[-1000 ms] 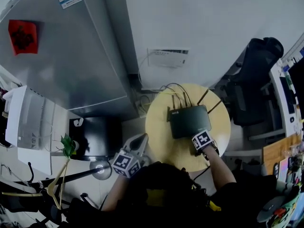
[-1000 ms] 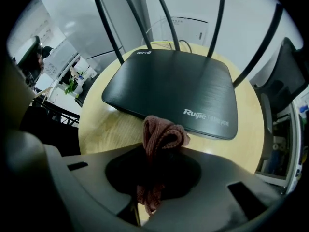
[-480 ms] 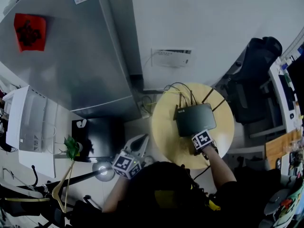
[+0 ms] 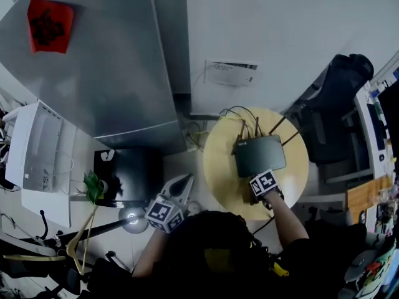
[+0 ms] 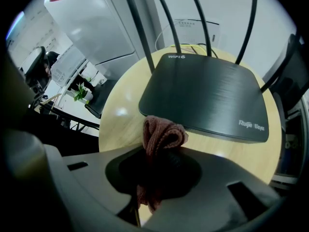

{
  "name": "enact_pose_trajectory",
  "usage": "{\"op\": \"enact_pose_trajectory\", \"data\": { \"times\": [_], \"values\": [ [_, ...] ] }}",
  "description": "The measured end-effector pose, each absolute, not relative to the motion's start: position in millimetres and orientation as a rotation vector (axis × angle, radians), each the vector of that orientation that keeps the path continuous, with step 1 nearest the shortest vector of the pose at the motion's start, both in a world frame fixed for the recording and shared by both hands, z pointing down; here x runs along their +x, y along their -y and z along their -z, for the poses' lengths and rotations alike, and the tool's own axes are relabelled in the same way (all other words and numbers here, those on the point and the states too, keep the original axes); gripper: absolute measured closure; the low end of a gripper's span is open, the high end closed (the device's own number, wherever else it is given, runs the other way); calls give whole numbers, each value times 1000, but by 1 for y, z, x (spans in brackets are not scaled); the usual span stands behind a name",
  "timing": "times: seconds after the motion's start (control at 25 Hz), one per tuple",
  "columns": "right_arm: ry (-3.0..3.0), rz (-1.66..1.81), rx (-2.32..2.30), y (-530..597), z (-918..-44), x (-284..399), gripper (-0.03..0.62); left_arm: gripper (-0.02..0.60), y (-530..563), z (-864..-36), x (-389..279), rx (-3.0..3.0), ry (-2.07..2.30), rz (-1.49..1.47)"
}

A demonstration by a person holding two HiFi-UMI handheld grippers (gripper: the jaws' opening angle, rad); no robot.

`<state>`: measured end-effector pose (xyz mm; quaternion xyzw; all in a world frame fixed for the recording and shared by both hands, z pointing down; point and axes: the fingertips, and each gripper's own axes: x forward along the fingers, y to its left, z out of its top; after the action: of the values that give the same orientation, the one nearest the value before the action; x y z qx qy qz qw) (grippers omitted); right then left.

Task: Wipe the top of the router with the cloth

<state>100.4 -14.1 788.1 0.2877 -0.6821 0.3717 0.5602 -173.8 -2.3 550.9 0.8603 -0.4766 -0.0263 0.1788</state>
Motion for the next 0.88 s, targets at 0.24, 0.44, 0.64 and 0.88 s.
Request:
{"op": "enact_pose_trajectory", "data": {
  "times": [0.24, 0.44, 0.64, 0.88],
  "values": [
    [1637, -891, 654, 9, -789, 81, 530, 580, 0, -552, -180, 2424, 1343, 68],
    [1650, -882, 633, 5, -789, 67, 530, 580, -1, -553, -189, 2423, 1343, 64],
    [1662, -881, 613, 1, -788, 53, 530, 579, 1, -551, -193, 2431, 1331, 59],
    [1678, -891, 608, -1, -787, 41, 530, 580, 2, -551, -196, 2436, 1329, 65]
  ]
}}
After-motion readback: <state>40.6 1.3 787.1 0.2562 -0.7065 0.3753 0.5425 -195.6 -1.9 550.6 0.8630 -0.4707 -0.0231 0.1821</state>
